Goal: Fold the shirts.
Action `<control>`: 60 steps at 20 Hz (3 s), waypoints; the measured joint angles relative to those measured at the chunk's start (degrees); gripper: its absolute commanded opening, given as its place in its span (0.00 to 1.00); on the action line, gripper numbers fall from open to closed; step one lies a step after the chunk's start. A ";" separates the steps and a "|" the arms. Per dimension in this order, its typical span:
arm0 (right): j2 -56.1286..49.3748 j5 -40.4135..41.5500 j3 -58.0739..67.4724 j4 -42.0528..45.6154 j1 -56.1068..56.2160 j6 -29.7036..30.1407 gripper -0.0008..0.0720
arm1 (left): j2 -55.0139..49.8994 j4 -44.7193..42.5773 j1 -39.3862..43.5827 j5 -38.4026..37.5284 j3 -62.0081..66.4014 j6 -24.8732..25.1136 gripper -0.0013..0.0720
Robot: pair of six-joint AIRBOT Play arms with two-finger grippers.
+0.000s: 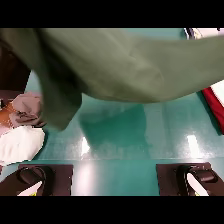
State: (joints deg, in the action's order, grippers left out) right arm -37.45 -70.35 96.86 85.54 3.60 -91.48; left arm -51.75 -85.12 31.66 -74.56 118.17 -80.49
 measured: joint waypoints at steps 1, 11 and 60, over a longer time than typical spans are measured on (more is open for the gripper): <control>0.00 -1.01 2.54 2.69 0.00 -0.92 0.03 | 0.90 0.09 0.00 0.57 0.22 -0.28 0.06; -20.20 -21.94 20.24 19.12 0.02 -4.66 0.03 | 3.48 -7.96 0.00 -6.19 -16.00 -3.91 0.06; -33.73 -2.03 -9.51 1.01 4.00 2.97 0.78 | 3.85 5.95 -27.41 12.63 -86.73 -15.43 0.77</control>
State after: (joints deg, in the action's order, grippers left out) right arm -71.18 -72.38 87.35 86.54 7.60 -88.51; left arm -47.90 -79.18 4.25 -61.93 31.44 -95.92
